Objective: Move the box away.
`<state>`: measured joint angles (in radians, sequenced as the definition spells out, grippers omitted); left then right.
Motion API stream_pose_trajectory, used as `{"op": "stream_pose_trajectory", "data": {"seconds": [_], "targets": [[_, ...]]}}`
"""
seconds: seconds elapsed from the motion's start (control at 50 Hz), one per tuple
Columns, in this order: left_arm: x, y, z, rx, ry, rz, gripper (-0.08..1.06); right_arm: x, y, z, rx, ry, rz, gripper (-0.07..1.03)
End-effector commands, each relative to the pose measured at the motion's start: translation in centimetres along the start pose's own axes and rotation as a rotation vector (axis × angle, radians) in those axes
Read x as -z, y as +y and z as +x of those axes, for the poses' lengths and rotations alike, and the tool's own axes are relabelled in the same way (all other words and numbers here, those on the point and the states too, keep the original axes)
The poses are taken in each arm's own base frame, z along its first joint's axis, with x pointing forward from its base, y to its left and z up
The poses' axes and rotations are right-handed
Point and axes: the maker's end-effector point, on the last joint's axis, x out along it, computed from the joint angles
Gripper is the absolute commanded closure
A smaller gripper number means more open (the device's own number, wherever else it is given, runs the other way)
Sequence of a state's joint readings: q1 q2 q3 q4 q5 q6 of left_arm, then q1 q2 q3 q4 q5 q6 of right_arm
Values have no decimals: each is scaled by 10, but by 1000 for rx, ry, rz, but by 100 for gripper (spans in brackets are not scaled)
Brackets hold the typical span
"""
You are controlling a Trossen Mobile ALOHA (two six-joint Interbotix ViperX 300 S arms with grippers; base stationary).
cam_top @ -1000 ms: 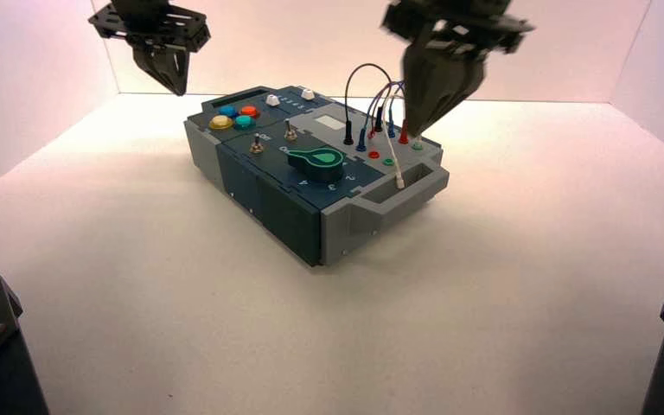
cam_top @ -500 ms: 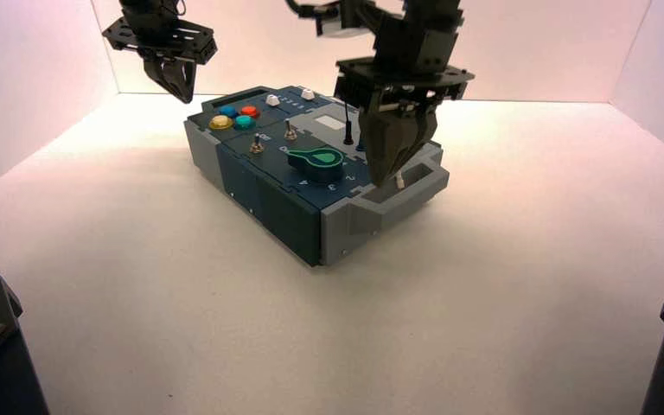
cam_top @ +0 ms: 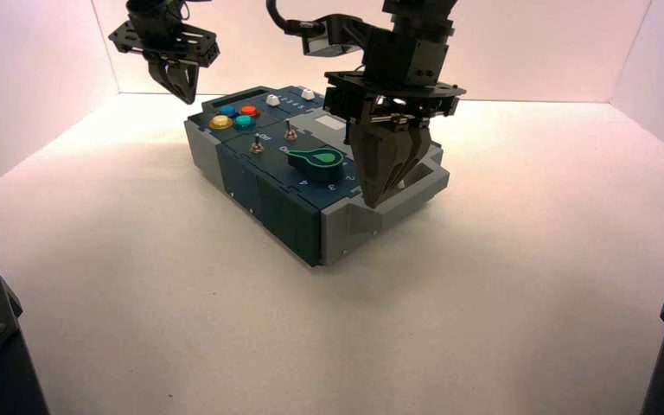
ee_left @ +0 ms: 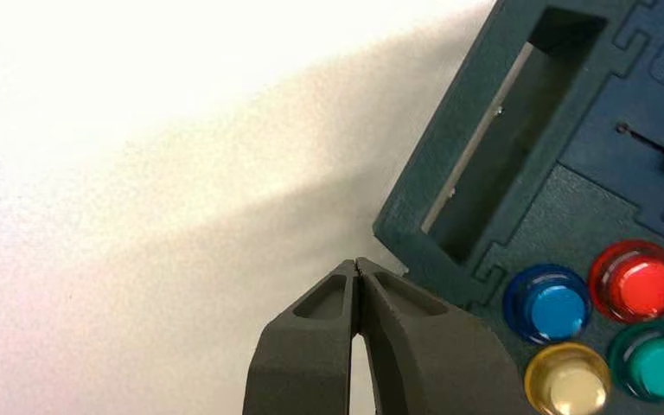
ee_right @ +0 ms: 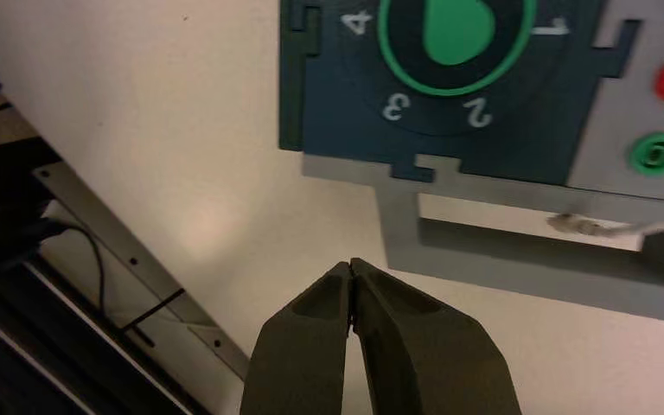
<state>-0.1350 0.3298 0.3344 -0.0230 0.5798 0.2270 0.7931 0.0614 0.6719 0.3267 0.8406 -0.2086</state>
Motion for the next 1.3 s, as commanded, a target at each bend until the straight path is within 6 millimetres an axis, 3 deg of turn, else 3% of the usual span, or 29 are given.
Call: {"op": "stream_pose_trajectory", "data": {"seconds": [0.02, 0.46, 0.8, 1.3], "targets": [[-12, 3, -9, -8, -33, 5, 101, -9, 5, -3, -14, -18, -10, 98], [-4, 0, -6, -2, -14, 7, 101, -18, -8, 20, 27, 8, -26, 98], [-3, -9, -3, 7, -3, 24, 101, -16, -26, 22, 121, 12, -57, 98], [-2, -47, 5, 48, 22, 72, 101, -8, -42, 18, 180, 4, -39, 98]]}}
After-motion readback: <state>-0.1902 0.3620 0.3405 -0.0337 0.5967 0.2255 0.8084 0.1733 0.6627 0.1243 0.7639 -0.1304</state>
